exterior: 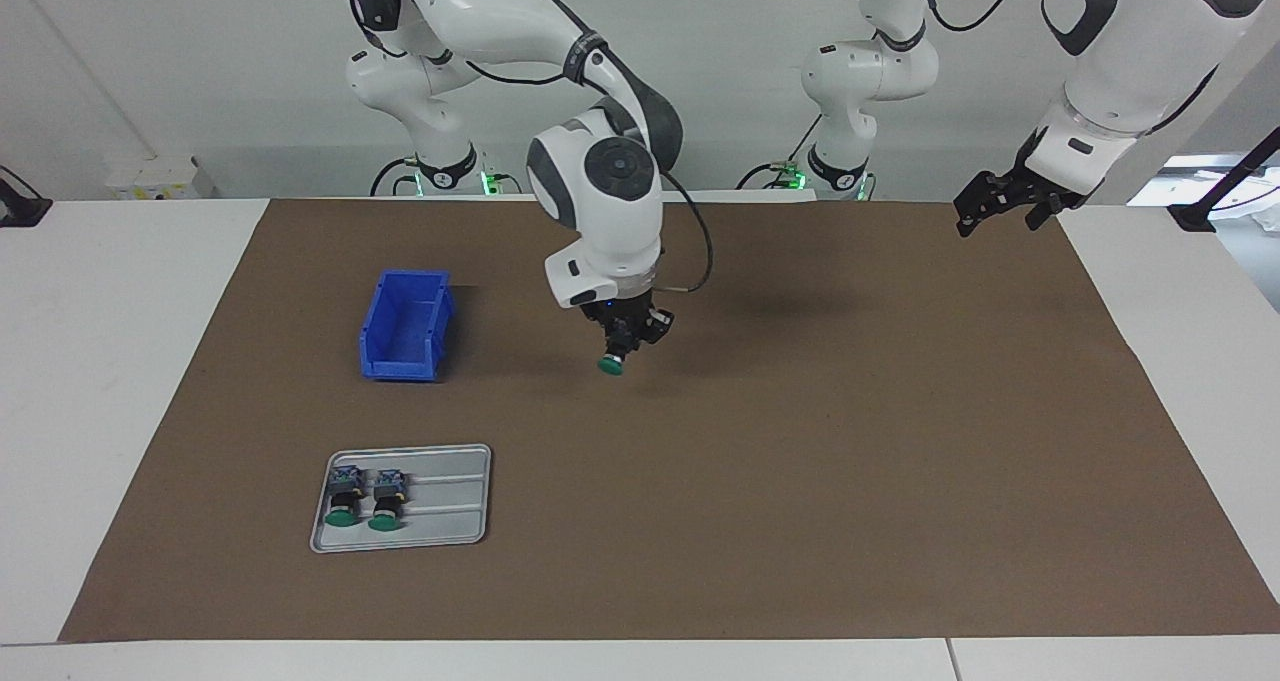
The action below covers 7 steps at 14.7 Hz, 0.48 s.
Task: Place and press button with both arms
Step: 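Carry the green button to the table center and lower it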
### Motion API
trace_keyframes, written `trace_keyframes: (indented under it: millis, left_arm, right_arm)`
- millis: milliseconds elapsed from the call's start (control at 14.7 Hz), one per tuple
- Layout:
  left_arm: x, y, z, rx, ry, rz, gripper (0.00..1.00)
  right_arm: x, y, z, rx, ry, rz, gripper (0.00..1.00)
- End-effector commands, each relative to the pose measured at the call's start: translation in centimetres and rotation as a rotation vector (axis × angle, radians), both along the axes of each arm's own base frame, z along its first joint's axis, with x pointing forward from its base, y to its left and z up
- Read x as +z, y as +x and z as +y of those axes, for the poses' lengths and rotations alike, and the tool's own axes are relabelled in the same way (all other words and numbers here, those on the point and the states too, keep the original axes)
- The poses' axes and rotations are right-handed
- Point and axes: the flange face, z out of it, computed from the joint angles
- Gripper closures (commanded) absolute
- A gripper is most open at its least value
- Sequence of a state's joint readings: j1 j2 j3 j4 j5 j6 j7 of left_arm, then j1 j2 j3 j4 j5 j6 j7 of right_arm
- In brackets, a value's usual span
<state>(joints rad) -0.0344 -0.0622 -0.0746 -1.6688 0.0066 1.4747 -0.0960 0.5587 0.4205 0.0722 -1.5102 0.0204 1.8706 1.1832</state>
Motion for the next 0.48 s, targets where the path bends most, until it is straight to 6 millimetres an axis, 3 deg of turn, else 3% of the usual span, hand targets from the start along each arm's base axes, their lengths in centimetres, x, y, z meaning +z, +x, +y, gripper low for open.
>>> trace_keyframes:
  millis: [0, 204, 408]
  left_arm:
    - [0.1, -0.9, 0.4, -0.007, -0.001, -0.006, 0.0]
    - [0.2, -0.9, 0.4, -0.008, -0.001, -0.007, 0.0]
    - [0.1, -1.0, 0.4, -0.008, -0.001, -0.004, 0.0]
  right_arm:
    - [-2.1, -1.6, 3.2, -0.244, 0.001, -0.014, 1.0]
    - [-5.1, -2.4, 6.7, -0.523, 0.012, -0.031, 0.97]
    - [-8.0, -1.6, 7.3, -0.899, 0.028, -0.033, 0.89]
